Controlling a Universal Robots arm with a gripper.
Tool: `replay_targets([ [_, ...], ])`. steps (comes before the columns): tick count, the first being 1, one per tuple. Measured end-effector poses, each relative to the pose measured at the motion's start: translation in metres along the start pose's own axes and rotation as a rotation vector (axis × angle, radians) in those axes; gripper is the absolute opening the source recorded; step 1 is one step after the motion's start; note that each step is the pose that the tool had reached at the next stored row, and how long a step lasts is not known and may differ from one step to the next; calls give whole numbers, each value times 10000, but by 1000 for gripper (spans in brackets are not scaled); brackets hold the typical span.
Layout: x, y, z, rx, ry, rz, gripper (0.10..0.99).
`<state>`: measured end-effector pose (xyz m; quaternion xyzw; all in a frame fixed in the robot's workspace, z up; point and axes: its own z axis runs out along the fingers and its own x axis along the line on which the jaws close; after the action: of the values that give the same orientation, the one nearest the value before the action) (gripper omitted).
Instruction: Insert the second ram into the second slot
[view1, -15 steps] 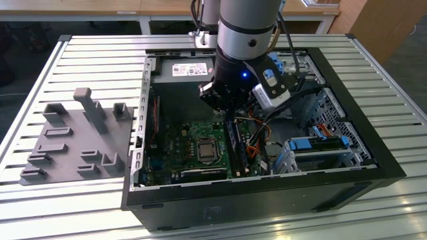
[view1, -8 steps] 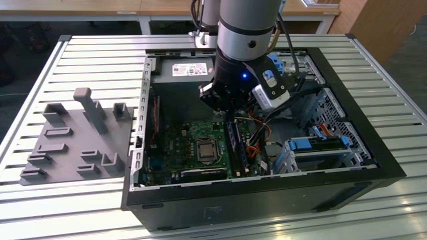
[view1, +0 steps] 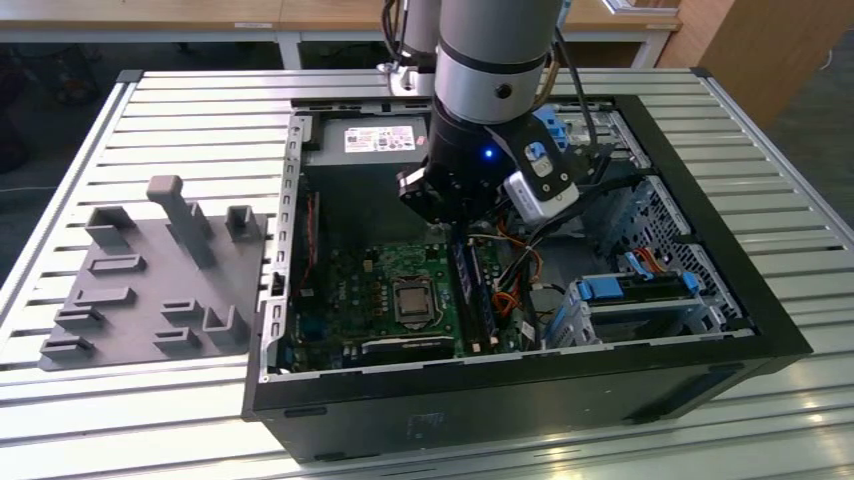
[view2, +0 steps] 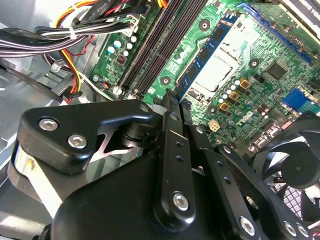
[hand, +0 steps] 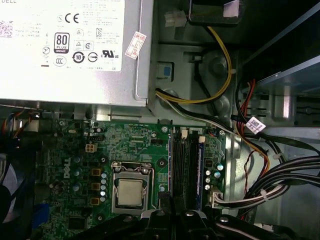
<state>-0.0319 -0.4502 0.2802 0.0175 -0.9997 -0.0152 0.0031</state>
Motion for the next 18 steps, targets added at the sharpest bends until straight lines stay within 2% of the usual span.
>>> replay_targets([
  [18,0,-3,82,1,0,0,137],
])
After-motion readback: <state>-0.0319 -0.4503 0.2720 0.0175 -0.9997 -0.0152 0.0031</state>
